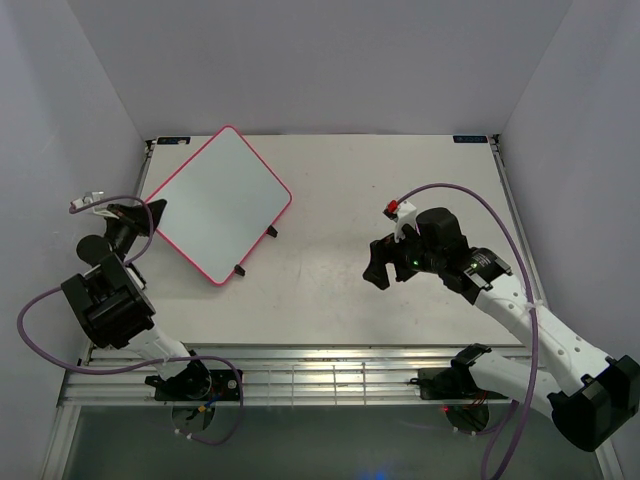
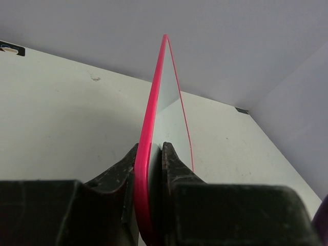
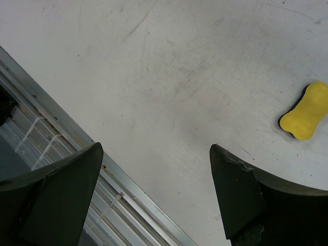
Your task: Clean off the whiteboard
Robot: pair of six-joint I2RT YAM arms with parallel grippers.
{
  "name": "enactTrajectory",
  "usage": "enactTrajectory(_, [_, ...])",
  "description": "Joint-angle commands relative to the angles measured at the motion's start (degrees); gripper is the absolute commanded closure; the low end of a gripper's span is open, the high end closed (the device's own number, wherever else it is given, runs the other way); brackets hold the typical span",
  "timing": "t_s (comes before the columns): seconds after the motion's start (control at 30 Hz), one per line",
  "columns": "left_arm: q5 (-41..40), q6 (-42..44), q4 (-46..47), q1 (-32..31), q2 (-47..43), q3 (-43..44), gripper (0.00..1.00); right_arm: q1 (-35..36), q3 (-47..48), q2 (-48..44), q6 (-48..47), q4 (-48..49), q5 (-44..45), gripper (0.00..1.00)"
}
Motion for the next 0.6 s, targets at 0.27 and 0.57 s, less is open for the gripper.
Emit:
enactTrajectory(0.27, [7.70,18.48,12.66,0.74,0.58,-3.00,0.82,0.48,-0.65,-0.90,-0.48,2.56,-1.09,0.10])
enactTrajectory(0.57, [7.09,16.63,13.79,0.74,1.81,-2.73,0.71,0.40,-0.74,-0.63,-0.48,2.65,-1.09,0.10])
